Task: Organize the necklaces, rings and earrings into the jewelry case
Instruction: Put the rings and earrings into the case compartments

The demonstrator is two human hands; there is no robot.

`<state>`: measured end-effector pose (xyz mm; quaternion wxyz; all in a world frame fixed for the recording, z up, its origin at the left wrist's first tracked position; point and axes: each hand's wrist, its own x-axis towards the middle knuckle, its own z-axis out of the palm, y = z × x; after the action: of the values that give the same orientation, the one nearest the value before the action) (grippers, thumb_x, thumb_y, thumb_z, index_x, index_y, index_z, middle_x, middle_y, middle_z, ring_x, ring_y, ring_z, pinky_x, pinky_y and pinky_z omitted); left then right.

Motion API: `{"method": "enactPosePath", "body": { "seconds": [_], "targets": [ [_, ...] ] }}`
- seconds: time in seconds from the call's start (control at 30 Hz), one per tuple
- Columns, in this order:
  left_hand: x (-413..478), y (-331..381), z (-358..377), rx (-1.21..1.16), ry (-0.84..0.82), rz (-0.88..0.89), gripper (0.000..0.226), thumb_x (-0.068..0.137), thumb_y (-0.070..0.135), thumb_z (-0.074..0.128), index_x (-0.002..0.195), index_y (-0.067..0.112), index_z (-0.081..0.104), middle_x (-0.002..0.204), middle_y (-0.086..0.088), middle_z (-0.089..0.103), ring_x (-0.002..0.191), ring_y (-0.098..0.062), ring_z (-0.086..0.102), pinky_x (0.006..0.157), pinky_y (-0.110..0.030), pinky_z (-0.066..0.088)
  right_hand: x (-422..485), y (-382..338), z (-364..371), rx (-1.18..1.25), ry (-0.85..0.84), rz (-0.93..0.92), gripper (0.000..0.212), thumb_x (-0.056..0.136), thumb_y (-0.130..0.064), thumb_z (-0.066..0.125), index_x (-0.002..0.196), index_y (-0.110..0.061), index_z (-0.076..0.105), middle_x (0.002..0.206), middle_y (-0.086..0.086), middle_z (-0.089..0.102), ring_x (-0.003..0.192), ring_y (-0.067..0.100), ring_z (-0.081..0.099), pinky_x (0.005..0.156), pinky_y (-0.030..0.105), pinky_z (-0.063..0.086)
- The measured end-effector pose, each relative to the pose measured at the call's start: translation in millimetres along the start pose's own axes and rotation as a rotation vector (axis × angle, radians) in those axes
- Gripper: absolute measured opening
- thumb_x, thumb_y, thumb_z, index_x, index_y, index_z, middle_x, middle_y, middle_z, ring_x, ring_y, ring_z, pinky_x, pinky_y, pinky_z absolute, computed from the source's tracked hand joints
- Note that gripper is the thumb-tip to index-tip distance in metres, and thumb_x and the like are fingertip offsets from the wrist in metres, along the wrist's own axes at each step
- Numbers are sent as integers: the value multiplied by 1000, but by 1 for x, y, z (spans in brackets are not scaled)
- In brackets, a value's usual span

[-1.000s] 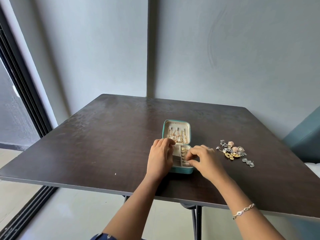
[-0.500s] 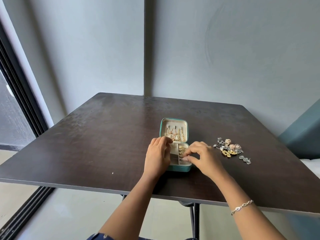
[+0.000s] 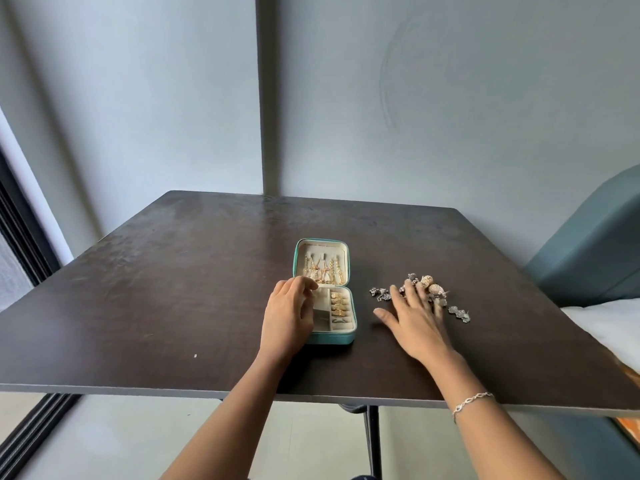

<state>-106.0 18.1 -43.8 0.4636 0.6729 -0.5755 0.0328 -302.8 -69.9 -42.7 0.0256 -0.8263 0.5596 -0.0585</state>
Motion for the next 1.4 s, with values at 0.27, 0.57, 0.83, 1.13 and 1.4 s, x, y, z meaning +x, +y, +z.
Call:
{"method": "enactPosePath", "body": {
  "seconds": [0.27,0.57,0.83,1.13,1.4],
  "targets": [
    [0,0,0,16,-26,-24,9,88,9,56,96,11,60,103,-2,66,98,-20,55,77,-24,39,2,4,0,186,310,-108,60,92,-48,23,132,-11,48,146,13,37,137,29,30,107,50,25],
    [0,0,0,29,-34,-25,9,88,7,54,93,11,61,99,-2,66,95,-20,55,74,-23,36,13,48,1,162,332,154,48,90,2,34,134,-16,41,137,1,51,140,21,24,111,47,16],
    [-1,1,-2,18,-25,-41,13,89,4,50,93,9,61,100,-4,66,96,-20,55,75,-23,36,2,41,5,101,544,-165,44,60,6,44,79,-21,73,100,5,69,98,29,63,78,42,48],
    [-3,1,-2,-10,-19,-54,12,89,3,50,92,9,60,99,-3,65,96,-19,53,74,-22,34,0,46,6,262,701,-117,34,64,8,43,79,-10,67,81,7,66,75,33,60,68,37,48],
    [-4,2,-9,-174,129,-182,16,89,-3,47,91,6,59,88,-4,64,86,-21,56,72,-21,35,-2,46,5,379,779,-50,39,66,24,52,89,-5,66,89,14,61,67,37,62,55,40,52]
  ]
}}
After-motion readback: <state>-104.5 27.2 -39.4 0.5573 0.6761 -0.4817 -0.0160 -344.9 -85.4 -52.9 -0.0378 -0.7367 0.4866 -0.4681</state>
